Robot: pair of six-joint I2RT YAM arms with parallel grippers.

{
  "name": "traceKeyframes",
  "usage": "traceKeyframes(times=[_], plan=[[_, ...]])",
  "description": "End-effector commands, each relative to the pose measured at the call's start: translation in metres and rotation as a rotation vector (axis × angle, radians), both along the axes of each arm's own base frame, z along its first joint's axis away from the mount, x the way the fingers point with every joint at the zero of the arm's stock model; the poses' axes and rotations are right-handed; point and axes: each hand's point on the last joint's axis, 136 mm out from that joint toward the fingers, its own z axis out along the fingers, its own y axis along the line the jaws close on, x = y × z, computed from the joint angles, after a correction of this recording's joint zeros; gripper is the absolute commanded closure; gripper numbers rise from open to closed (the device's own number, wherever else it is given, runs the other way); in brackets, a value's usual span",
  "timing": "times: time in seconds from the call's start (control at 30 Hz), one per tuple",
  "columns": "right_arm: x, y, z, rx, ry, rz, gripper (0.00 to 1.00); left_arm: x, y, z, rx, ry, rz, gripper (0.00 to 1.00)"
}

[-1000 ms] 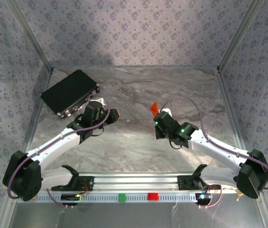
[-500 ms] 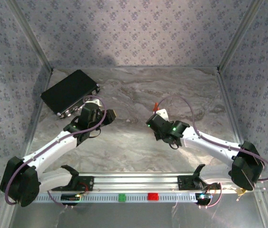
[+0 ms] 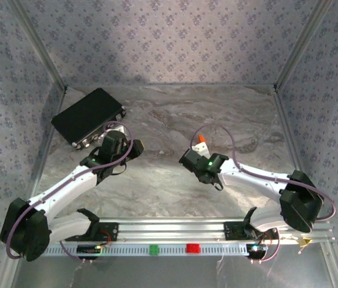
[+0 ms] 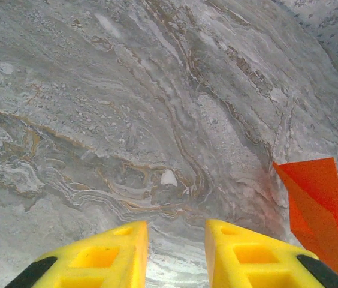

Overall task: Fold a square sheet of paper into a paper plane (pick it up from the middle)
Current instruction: Turn over the paper at the center of the table.

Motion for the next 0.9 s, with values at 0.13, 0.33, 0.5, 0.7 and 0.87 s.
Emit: traceKeyframes(times=[0.13,0.33,0.5,0.7,0.87], plan=[[-0.001,0.029,-0.007,-0.062,0.043,0.087,0.93,-0.002,0.029,0.007,0.057,-0.015,0.114,0.71],[-0.014,0.068,-0.030,-0.067,0.136,0.198,0.88,-0.010,0.048,0.016,0.084,-0.057,0.170,0.70],[-0.024,0.102,-0.044,0.018,0.213,0.261,0.80,-0.012,0.051,0.014,0.090,-0.049,0.178,0.70],[-0.030,0.132,-0.040,0.221,0.260,0.276,0.67,-0.012,0.049,0.010,0.087,-0.036,0.170,0.69],[-0.024,0.130,-0.024,0.423,0.254,0.231,0.58,-0.012,0.046,0.007,0.085,-0.023,0.158,0.69]])
